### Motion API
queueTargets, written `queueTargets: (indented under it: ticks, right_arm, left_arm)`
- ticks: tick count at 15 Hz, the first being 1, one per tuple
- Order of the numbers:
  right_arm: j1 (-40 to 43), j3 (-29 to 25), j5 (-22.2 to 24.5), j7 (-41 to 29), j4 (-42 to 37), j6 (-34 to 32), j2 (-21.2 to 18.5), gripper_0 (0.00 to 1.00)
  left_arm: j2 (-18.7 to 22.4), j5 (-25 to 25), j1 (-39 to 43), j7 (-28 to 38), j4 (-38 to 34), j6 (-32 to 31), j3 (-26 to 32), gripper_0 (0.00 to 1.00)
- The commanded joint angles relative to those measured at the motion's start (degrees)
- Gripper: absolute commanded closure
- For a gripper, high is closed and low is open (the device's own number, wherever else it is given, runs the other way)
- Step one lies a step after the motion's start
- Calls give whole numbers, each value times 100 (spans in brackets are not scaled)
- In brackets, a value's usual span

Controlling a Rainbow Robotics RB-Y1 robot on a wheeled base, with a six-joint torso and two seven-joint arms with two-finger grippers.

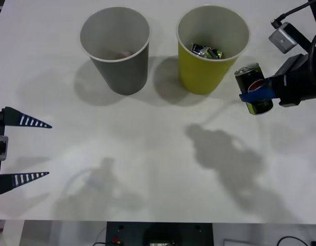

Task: Put the can into the green bin and the plastic bottle into the gray bin

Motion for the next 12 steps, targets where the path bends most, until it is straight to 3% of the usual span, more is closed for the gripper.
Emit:
queueTargets:
  ticks: [1,7,12]
  right_arm:
    - [-612,56,-90,-1,436,-512,9,100]
    - [-2212,979,60,-1,1596,-837,88,100]
    - [-3363,1550,534,17,2695,-943,606,100]
  left_arm:
    - [0,0,0,0,0,0,0,0]
    - [0,0,0,0,0,0,0,0]
    - [0,0,0,0,0,0,0,0]
